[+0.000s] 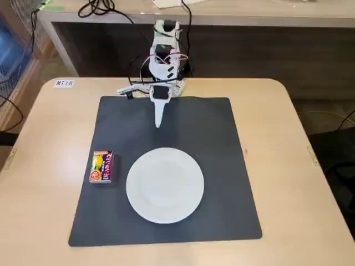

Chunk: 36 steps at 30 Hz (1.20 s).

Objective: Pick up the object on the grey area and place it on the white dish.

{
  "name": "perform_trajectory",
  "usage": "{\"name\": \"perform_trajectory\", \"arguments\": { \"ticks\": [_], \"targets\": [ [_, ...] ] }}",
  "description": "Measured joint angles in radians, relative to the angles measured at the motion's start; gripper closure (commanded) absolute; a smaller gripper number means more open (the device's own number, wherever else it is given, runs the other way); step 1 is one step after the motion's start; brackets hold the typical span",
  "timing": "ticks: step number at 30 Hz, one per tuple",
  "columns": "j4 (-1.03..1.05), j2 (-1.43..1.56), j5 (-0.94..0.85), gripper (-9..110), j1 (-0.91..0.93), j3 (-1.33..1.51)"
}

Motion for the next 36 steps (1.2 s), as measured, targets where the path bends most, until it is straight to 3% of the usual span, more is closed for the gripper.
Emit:
{"name": "perform_trajectory", "arguments": {
  "ticks": [15, 19, 29, 36],
  "targets": [
    [0.040, -0.716, 0.064, 102, 0.006, -0.712],
    [0.106, -0.857, 0.160, 102, 0.058, -0.861],
    [0.506, -1.247, 0.477, 102, 0.198, -1.425],
    [0.704, -1.331, 0.756, 102, 0.261, -1.516]
  ]
}}
